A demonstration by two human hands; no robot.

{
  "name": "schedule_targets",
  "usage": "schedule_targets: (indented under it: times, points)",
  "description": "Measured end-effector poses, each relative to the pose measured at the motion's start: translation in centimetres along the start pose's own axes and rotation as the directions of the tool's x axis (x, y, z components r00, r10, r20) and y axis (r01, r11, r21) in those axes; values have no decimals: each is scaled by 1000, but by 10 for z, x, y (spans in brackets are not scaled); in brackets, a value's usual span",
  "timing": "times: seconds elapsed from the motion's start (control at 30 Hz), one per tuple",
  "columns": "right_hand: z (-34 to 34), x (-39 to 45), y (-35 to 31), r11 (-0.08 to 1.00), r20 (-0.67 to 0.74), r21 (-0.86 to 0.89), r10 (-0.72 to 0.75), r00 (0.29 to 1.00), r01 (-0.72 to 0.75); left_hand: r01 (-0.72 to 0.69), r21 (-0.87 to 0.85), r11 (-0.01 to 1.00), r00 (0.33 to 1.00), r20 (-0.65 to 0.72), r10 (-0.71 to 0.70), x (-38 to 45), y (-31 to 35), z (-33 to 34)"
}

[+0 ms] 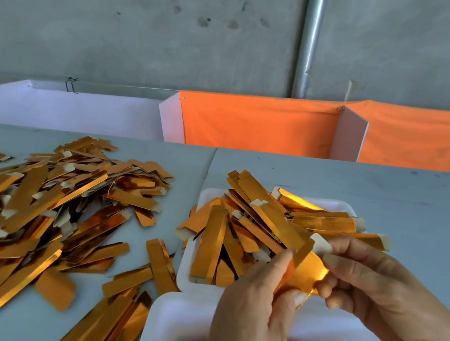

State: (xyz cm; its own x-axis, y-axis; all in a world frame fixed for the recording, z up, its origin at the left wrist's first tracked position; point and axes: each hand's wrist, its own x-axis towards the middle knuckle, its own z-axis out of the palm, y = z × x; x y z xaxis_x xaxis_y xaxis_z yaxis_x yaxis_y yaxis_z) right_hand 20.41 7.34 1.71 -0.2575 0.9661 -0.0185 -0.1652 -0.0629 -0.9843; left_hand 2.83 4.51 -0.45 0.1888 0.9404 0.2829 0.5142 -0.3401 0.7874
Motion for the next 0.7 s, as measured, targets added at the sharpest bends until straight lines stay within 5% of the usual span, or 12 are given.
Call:
schedule_targets:
  times: [0.2, 0.33, 0.53, 0.7]
  points:
    - [11, -3, -3, 937, -66, -288, -227, 972, 200, -21, 89, 996, 998, -59, 26, 1, -2, -1]
    - [20, -4, -2, 746, -194, -607, -474, 859, 274, 23, 141, 990, 999, -46, -16, 2, -2, 2]
    - [25, -1, 2, 728, -175, -678, -291, 940, 100, 63, 233, 971, 998, -43, -55, 2, -6, 7]
    - [24, -1, 1, 948, -135, -318, -54, 989, 8, 50, 280, 959, 999, -33, -43, 1, -6, 9]
